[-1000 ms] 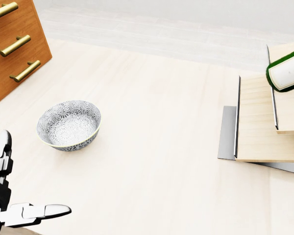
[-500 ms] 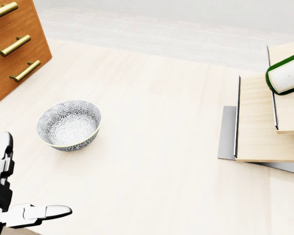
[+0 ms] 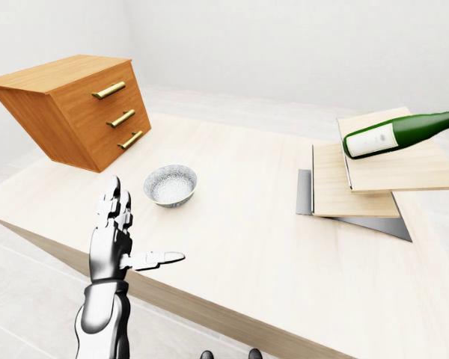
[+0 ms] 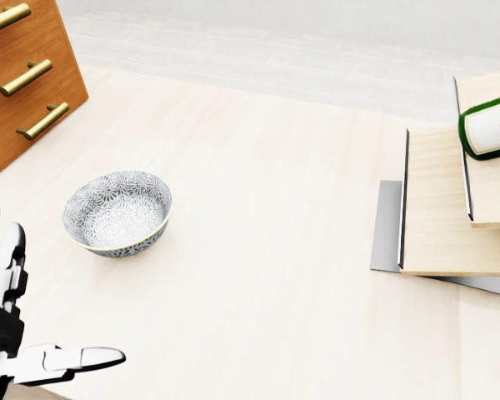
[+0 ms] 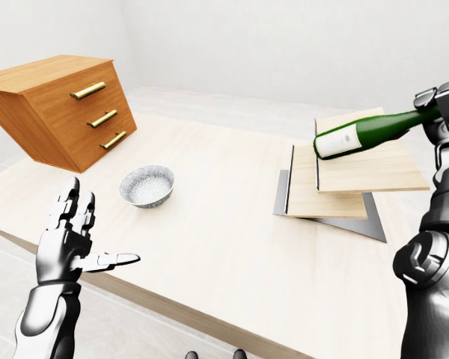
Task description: Put the wine bottle on the wine rack.
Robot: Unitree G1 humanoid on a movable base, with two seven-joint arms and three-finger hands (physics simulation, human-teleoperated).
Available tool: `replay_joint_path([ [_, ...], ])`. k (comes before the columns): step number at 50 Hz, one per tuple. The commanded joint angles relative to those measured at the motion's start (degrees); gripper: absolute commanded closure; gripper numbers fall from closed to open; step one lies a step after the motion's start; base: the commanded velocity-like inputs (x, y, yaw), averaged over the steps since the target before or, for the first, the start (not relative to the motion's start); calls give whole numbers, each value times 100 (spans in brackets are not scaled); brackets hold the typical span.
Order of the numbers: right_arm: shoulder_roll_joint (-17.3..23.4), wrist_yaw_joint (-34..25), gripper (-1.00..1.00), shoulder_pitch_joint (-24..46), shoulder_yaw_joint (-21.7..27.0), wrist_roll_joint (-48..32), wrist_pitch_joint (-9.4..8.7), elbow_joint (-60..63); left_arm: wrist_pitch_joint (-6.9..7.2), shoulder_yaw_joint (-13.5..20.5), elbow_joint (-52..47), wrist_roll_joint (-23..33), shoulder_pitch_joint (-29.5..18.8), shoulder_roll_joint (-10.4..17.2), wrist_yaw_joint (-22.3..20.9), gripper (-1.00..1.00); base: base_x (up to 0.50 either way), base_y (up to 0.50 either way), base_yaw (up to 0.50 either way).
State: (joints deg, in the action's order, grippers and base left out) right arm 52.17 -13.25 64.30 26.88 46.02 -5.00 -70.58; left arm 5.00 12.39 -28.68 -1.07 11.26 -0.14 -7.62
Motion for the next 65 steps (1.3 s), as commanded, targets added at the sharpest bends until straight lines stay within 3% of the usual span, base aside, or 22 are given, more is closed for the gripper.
replay_joint_path([
  [1, -47, 301, 100, -223, -302, -52, 0, -279, 0, -6, 131, 5, -70, 19, 13, -100, 0, 0, 0],
  [30, -68, 442, 97, -426, -297, -104, 0, -333, 0, -54, 193, 16, -77, 33, 26, -100, 0, 0, 0],
  [39, -64, 467, 65, -441, -285, -113, 0, -330, 0, -32, 548, -8, -103, 66, 4, -100, 0, 0, 0],
  [45, -61, 457, 30, -469, -278, -104, 0, -333, 0, -54, 425, 0, -63, 56, 22, -100, 0, 0, 0],
  [52, -42, 436, 18, -523, -294, -132, 0, -329, 0, -89, 228, 16, -26, 38, 45, -100, 0, 0, 0],
  [54, -28, 428, 1, -527, -285, -129, 0, -333, 0, -98, 227, 28, -31, 37, 48, -100, 0, 0, 0],
  [55, -20, 438, -39, -535, -279, -129, 0, -333, 0, -97, 234, 32, -32, 36, 52, -100, 0, 0, 0],
  [58, 1, 436, -100, -544, -257, -110, 0, -338, 0, -106, 217, 35, -27, 32, 53, -100, 0, 0, 0],
  [65, 79, 483, -100, -531, -207, -57, 0, -335, 0, -101, 153, 32, -26, 37, 50, -100, 0, 0, 0],
])
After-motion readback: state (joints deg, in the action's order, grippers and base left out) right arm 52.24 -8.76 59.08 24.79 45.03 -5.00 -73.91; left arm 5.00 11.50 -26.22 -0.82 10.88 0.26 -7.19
